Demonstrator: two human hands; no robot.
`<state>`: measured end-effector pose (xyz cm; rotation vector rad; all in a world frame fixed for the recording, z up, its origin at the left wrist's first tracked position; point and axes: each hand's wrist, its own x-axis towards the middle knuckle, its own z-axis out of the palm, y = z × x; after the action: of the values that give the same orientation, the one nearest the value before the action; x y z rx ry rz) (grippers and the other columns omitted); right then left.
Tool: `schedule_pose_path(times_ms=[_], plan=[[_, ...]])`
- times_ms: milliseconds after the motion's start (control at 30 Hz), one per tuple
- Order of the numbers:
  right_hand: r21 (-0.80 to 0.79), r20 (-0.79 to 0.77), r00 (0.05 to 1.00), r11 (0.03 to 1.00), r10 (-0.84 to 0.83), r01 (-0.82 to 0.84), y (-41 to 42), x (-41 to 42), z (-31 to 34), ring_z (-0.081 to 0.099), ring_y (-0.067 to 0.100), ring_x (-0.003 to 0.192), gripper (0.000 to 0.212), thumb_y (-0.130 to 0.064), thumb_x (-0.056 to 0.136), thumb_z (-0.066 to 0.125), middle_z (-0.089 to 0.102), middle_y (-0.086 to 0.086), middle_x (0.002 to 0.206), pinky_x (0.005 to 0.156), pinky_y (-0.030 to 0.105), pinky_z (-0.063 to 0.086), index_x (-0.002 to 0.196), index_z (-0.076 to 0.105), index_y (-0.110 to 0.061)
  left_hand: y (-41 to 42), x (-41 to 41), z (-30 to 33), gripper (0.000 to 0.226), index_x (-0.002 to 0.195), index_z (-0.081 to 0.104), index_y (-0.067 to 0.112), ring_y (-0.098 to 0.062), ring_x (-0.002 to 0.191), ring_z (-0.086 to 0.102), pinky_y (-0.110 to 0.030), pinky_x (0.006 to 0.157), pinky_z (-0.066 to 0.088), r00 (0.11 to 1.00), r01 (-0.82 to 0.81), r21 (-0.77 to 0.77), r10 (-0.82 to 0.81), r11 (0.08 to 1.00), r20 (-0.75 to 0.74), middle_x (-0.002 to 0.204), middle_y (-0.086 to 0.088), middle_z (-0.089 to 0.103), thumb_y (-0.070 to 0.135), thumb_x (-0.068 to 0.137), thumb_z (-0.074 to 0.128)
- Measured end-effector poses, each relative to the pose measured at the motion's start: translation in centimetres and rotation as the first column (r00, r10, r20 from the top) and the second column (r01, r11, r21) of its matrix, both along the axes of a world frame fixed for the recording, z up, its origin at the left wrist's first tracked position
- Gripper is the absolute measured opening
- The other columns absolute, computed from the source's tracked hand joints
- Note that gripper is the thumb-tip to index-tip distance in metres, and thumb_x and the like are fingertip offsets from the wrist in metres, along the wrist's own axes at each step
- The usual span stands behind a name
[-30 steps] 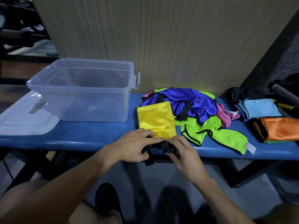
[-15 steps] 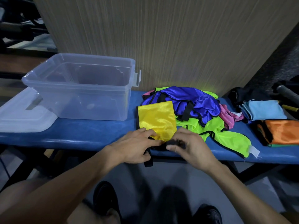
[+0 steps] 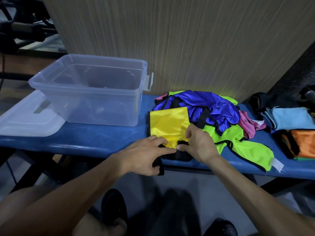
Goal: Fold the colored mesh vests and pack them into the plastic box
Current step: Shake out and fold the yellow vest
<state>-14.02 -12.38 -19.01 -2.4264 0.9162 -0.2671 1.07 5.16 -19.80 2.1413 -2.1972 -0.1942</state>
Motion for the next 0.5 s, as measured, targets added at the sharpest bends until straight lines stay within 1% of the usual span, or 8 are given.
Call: schedule_pose_path(times_ms=[100, 167, 233, 300, 367, 433, 467, 500], plan=[[-0.113, 0.102, 0.993, 0.992, 0.065, -0.053, 0.7, -0.5, -0.8, 0.054, 0.019, 0.062, 0.039, -0.032, 0.076, 0.088, 0.057, -0.005, 0.061, 0.06, 0.039, 0.047, 0.082, 0.05, -0.021, 0.8, 0.9, -0.4, 0.1, 0.16, 0.009, 0.044, -0.011, 0.145, 0.024, -0.033, 0.11, 0.04, 0.998, 0.019, 0.031, -0.017, 0.999, -0.067, 0.164, 0.012, 0.018, 0.047, 0.082, 0.072], [-0.204, 0.133, 0.982, 0.973, 0.136, -0.108, 1.0, -0.8, -1.3, 0.056, 0.017, 0.066, 0.029, -0.028, 0.082, 0.084, 0.059, -0.008, 0.065, 0.061, 0.038, 0.047, 0.079, 0.056, -0.021, 1.5, 1.4, -0.7, 0.112, 0.16, -0.002, 0.044, -0.009, 0.151, 0.016, -0.031, 0.115, 0.034, 0.996, 0.038, 0.047, -0.034, 0.998, -0.087, 0.167, 0.014, 0.01, 0.042, 0.08, 0.077], [-0.328, 0.11, 0.971, 0.93, 0.214, -0.168, 1.2, -0.9, -1.7, 0.058, 0.021, 0.072, 0.023, -0.026, 0.086, 0.081, 0.061, -0.005, 0.07, 0.064, 0.035, 0.042, 0.08, 0.06, -0.018, 2.1, 1.7, -1.3, 0.117, 0.16, -0.004, 0.043, -0.01, 0.153, 0.015, -0.03, 0.119, 0.03, 0.997, 0.047, -0.005, -0.047, 0.999, -0.056, 0.168, 0.014, 0.007, 0.033, 0.08, 0.08], [-0.412, 0.078, 0.963, 0.888, 0.257, -0.204, 1.1, -0.9, -1.8, 0.059, 0.026, 0.075, 0.02, -0.027, 0.089, 0.078, 0.064, 0.0, 0.072, 0.067, 0.031, 0.036, 0.082, 0.063, -0.015, 2.6, 2.2, -2.1, 0.11, 0.162, 0.009, 0.039, -0.014, 0.151, 0.024, -0.033, 0.118, 0.035, 0.999, 0.039, -0.147, -0.04, 0.988, -0.008, 0.168, 0.009, 0.017, 0.023, 0.08, 0.08], [-0.491, 0.062, 0.947, 0.836, 0.317, -0.248, 0.8, -1.2, -1.8, 0.061, 0.03, 0.074, 0.023, -0.036, 0.094, 0.07, 0.066, 0.003, 0.071, 0.068, 0.033, 0.039, 0.083, 0.065, -0.015, 3.1, 3.1, -2.5, 0.095, 0.16, 0.023, 0.038, -0.015, 0.147, 0.033, -0.031, 0.112, 0.041, 0.999, -0.008, -0.229, 0.001, 0.973, -0.032, 0.164, 0.009, 0.027, 0.023, 0.083, 0.078], [-0.59, -0.011, 0.923, 0.743, 0.384, -0.316, 0.6, -1.9, -1.7, 0.063, 0.028, 0.076, 0.036, -0.052, 0.095, 0.056, 0.068, 0.001, 0.075, 0.073, 0.037, 0.045, 0.087, 0.066, -0.019, 3.2, 3.6, -2.7, 0.077, 0.157, 0.029, 0.043, -0.008, 0.144, 0.036, -0.027, 0.109, 0.042, 0.993, -0.062, -0.23, 0.035, 0.971, -0.117, 0.161, 0.014, 0.032, 0.034, 0.093, 0.071], [-0.635, -0.062, 0.912, 0.689, 0.406, -0.35, 0.6, -2.3, -1.8, 0.062, 0.026, 0.079, 0.041, -0.059, 0.092, 0.052, 0.069, -0.001, 0.079, 0.075, 0.038, 0.046, 0.09, 0.067, -0.02, 3.2, 3.6, -2.7, 0.068, 0.155, 0.034, 0.042, -0.004, 0.142, 0.038, -0.023, 0.11, 0.04, 0.98, -0.092, -0.229, 0.047, 0.969, -0.193, 0.157, 0.016, 0.038, 0.037, 0.096, 0.067], [-0.676, -0.114, 0.903, 0.634, 0.415, -0.377, 0.7, -2.6, -1.8, 0.062, 0.024, 0.081, 0.045, -0.063, 0.087, 0.055, 0.069, -0.002, 0.082, 0.076, 0.038, 0.046, 0.094, 0.067, -0.02, 3.0, 3.6, -2.7, 0.059, 0.152, 0.041, 0.039, -0.002, 0.139, 0.042, -0.02, 0.111, 0.038, 0.961, -0.123, -0.244, 0.053, 0.962, -0.272, 0.152, 0.016, 0.045, 0.038, 0.098, 0.065]])
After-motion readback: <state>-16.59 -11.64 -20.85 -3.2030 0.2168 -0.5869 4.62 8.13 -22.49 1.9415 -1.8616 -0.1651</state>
